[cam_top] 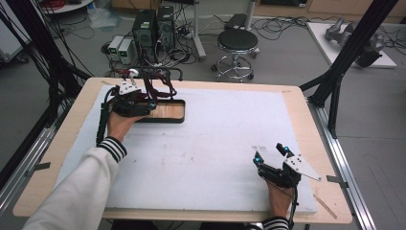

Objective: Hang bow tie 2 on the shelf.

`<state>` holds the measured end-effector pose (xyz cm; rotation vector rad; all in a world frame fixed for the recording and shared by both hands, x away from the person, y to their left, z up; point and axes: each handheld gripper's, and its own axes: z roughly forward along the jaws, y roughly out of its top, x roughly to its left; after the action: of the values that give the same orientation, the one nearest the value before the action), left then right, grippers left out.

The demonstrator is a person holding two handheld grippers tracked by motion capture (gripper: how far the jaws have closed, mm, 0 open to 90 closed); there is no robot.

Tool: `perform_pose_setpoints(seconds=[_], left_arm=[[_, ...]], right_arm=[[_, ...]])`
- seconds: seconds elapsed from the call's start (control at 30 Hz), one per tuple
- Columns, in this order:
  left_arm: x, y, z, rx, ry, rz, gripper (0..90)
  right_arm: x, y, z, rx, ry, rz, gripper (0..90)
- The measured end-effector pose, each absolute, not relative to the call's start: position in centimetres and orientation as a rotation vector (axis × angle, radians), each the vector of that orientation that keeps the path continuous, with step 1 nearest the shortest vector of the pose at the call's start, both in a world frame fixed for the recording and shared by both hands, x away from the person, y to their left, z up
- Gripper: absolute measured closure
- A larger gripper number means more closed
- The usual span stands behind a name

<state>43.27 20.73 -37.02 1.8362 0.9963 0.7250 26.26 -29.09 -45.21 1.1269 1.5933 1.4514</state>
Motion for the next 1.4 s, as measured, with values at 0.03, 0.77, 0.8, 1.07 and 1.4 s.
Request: perform_pose_setpoints(seconds=[0.03, 0.77, 0.8, 1.07, 1.4], left_arm=[[43.3, 20.7, -37.0, 1.836, 0.996, 0.725, 16.4], [31.7, 29.4, -40.6, 1.584, 0.670, 0.694, 14.3], [31.4, 29.7, -41.0, 1.566, 0.675, 0.693, 14.0], [30.2, 30.8, -43.2, 1.518, 0.701, 0.713, 13.9], [29.6, 30.7, -44.6, 1.504, 0.701, 0.713, 13.9]], right_arm=[[26.3, -29.1, -45.2, 1.127, 1.593, 1.451, 11.0], [26.3, -29.1, -45.2, 1.121, 1.595, 1.449, 11.0], [26.3, -29.1, -45.2, 1.121, 1.596, 1.448, 11.1], [26.2, -29.0, -45.2, 1.121, 1.593, 1.446, 11.0], [26.2, -29.0, -45.2, 1.121, 1.592, 1.441, 11.0]])
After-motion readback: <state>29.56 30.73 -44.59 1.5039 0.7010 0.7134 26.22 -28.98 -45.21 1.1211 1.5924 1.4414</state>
